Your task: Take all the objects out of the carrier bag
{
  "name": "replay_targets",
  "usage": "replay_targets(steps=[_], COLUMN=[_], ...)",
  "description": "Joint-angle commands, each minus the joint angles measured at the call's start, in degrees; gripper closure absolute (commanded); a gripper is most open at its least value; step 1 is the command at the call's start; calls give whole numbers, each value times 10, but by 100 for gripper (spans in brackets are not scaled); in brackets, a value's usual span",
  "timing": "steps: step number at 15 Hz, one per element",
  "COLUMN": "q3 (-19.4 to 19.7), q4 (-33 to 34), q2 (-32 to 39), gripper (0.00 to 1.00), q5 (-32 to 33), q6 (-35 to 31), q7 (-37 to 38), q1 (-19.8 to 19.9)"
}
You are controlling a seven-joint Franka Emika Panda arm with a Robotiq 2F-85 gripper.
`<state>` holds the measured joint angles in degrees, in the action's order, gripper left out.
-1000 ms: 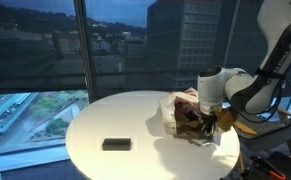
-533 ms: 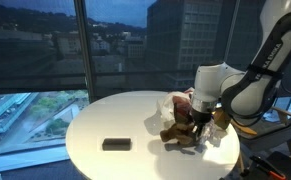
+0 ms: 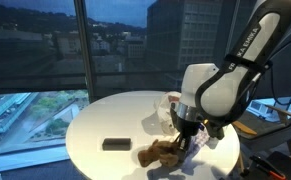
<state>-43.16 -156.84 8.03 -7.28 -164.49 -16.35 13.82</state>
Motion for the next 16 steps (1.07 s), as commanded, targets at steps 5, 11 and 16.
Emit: replay_targets(steps=[5, 11, 16], q3=[-79, -39, 81], q4=[7, -24, -11], q2=[-61, -120, -120], gripper=[57, 14, 0], q5=[-64, -24, 148], q6=[-7, -41, -53], q7=[-109, -75, 61], q1=[34, 50, 76])
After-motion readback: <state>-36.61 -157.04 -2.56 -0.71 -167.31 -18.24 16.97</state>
